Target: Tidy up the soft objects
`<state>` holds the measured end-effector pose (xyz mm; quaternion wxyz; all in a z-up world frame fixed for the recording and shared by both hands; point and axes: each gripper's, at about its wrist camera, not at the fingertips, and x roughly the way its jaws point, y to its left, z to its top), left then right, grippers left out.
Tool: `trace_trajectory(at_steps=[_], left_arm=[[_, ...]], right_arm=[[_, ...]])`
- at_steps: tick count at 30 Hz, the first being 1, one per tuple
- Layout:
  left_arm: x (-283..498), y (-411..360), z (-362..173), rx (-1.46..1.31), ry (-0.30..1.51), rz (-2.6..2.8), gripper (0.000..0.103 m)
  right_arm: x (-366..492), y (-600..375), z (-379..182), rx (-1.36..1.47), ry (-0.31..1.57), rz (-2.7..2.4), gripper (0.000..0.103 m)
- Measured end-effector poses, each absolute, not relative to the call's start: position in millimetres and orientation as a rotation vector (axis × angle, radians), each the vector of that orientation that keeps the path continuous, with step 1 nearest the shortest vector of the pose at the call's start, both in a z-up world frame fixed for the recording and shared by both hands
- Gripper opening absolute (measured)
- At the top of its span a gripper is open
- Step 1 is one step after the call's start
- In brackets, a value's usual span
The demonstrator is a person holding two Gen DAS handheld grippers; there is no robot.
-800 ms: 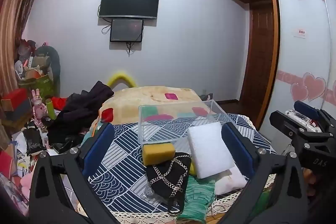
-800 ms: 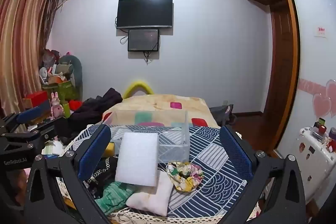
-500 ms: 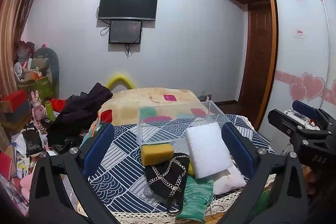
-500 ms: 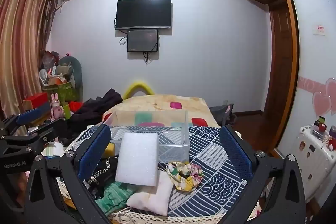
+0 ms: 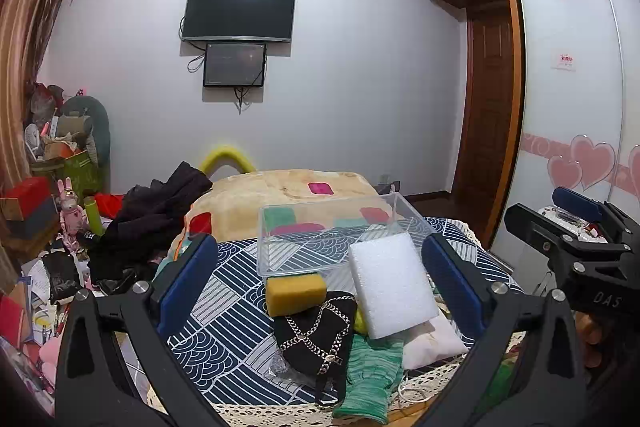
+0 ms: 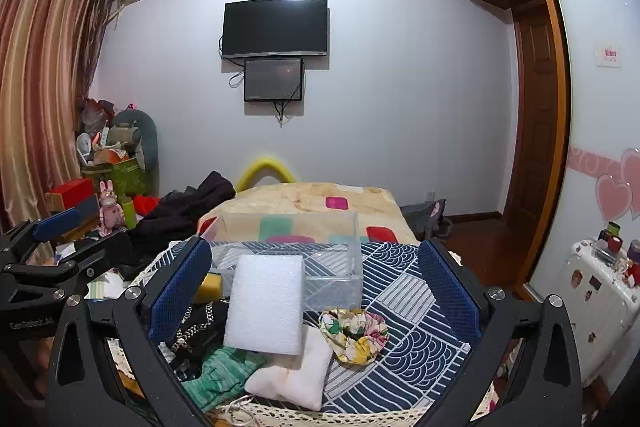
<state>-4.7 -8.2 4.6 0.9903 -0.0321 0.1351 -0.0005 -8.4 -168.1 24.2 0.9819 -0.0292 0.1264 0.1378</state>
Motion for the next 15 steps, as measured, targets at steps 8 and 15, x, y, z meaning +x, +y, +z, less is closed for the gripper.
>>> trace_trajectory(at_steps=[8, 15], left_arm=[[-5.9, -8.4, 4.6, -0.064, 0.271, -0.002, 0.103], [-7.3, -9.6, 6.3, -0.066, 0.270, -0.003, 0.103]], right_arm=[[-9.4, -167.4, 25.3, -0.057, 0.253, 0.282, 0.103], [-10.3, -166.6, 26.0, -0.056, 0.250, 0.284, 0.103]])
